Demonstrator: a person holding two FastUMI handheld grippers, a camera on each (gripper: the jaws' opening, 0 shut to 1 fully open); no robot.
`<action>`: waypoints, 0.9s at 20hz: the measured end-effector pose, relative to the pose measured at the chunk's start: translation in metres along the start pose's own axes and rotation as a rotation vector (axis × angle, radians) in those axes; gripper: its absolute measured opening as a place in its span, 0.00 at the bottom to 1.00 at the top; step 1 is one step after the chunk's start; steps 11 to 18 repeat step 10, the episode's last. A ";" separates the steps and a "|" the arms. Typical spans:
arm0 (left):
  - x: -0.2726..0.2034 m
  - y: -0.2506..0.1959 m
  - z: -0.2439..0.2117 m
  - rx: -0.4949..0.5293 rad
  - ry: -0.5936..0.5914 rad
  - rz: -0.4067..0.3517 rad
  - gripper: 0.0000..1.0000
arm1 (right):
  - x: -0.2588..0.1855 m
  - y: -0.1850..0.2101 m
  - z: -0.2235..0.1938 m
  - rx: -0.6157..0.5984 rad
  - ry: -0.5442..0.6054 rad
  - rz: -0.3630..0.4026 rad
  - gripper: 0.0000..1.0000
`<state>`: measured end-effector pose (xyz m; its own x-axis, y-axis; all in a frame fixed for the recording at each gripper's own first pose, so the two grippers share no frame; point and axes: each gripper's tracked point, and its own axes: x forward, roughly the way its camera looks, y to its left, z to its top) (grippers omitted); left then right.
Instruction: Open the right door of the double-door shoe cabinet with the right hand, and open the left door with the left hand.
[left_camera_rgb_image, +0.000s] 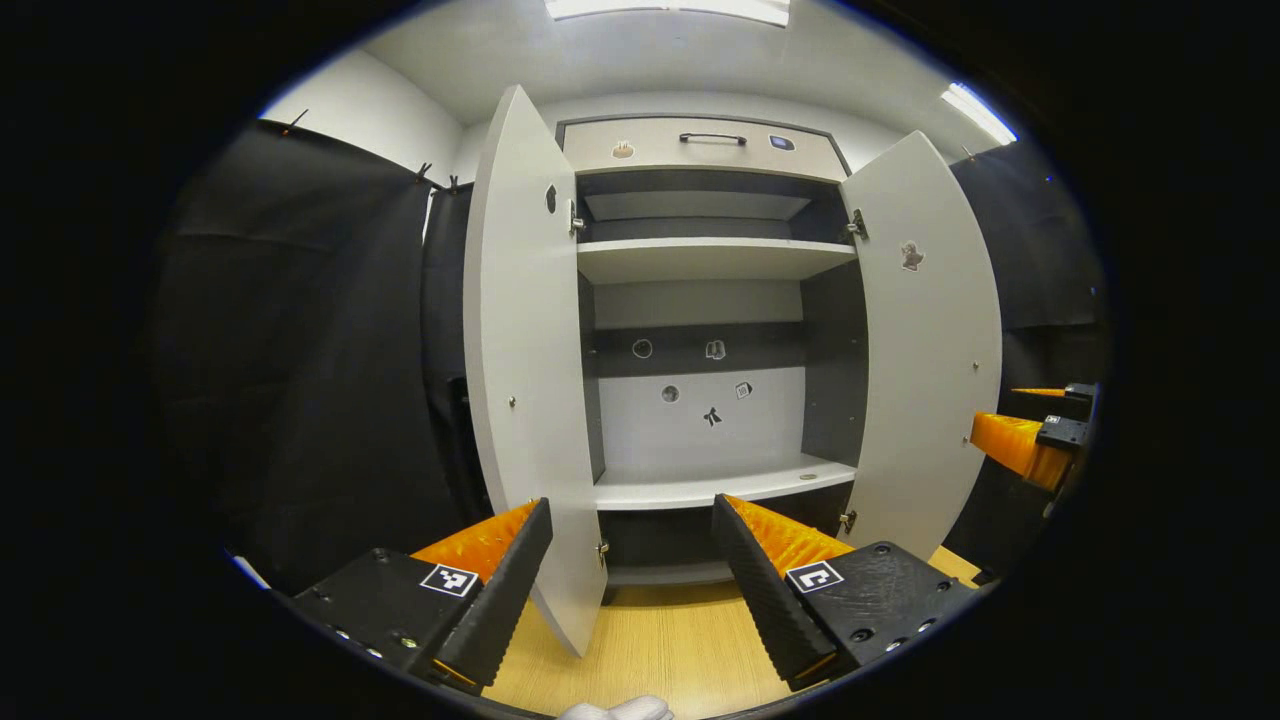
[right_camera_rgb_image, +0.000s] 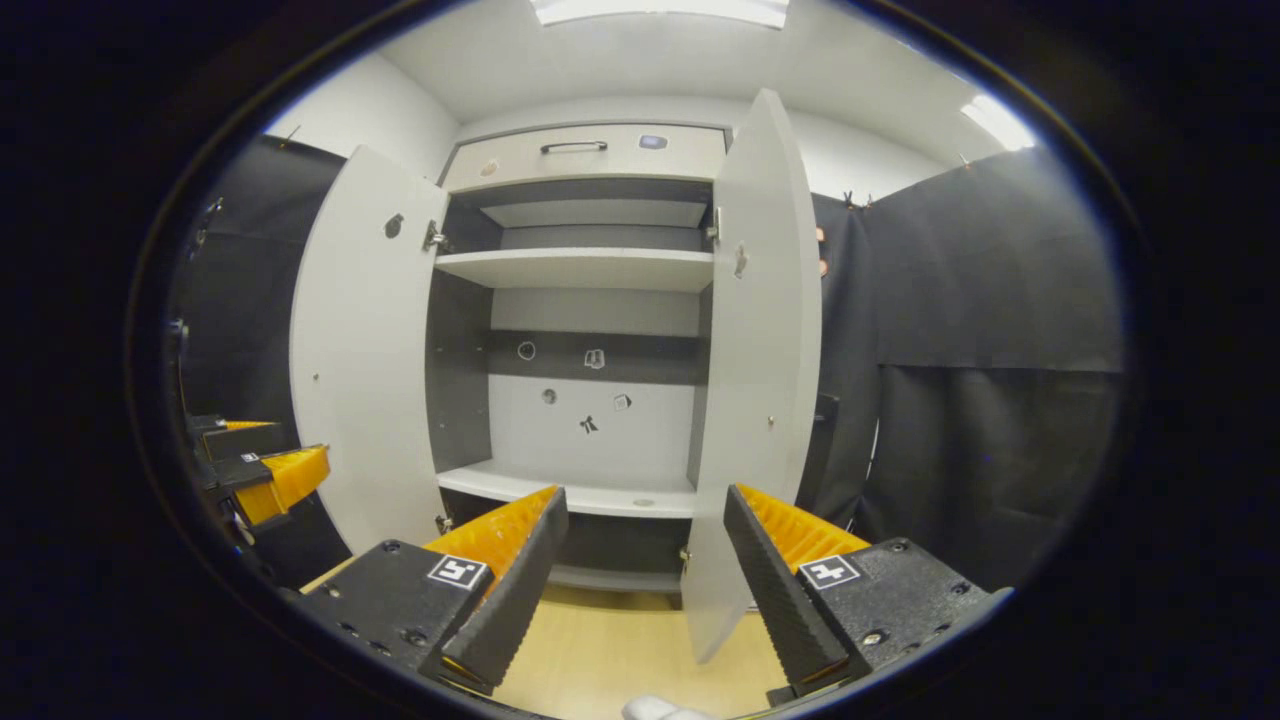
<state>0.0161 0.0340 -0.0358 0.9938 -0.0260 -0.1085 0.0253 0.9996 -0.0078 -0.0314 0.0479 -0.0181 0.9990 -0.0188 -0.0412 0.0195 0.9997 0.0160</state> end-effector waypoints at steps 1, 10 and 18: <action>0.002 0.001 0.000 0.002 0.001 -0.001 0.96 | 0.000 0.001 0.000 -0.002 0.001 -0.001 0.98; 0.007 0.009 -0.004 -0.002 0.003 -0.005 0.96 | 0.002 0.008 -0.002 -0.006 0.004 -0.006 0.98; 0.007 0.009 -0.004 -0.002 0.003 -0.005 0.96 | 0.002 0.008 -0.002 -0.006 0.004 -0.006 0.98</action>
